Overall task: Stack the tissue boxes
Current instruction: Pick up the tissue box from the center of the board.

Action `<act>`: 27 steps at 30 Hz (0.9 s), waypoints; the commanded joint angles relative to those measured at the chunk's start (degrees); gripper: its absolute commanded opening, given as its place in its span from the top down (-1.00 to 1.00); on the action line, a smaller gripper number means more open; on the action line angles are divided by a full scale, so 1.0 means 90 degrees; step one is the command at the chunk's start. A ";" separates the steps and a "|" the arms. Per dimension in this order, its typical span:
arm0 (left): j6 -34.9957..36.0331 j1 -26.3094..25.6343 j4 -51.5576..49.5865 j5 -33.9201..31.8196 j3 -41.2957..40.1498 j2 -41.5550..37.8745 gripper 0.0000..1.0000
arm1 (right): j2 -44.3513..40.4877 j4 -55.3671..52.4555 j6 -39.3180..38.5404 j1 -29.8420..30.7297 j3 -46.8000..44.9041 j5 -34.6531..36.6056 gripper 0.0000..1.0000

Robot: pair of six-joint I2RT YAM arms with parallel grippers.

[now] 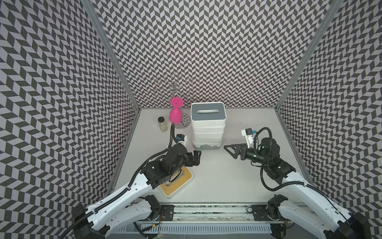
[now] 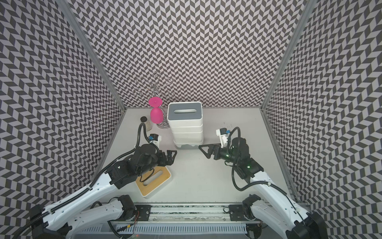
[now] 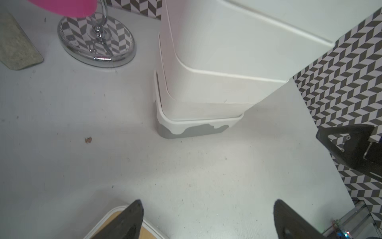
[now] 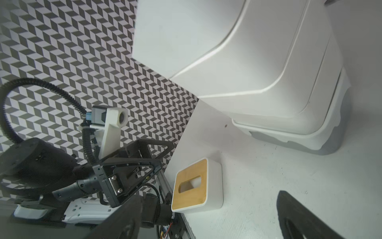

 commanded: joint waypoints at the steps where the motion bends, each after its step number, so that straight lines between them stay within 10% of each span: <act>1: -0.0699 -0.0429 -0.0610 -0.0438 -0.0188 0.0048 -0.96 | -0.0032 0.0839 0.0062 0.0400 -0.0319 -0.0255 -0.98; 11: -0.2021 -0.1440 -0.1005 -0.0605 -0.1107 0.0407 -0.99 | 0.0630 0.2176 0.0470 0.1342 -0.1195 -0.0222 -0.98; 27: -0.2233 -0.1456 -0.1200 -0.1075 -0.1406 0.0847 -0.99 | 0.0657 0.2170 0.0295 0.1416 -0.1174 0.0037 -0.99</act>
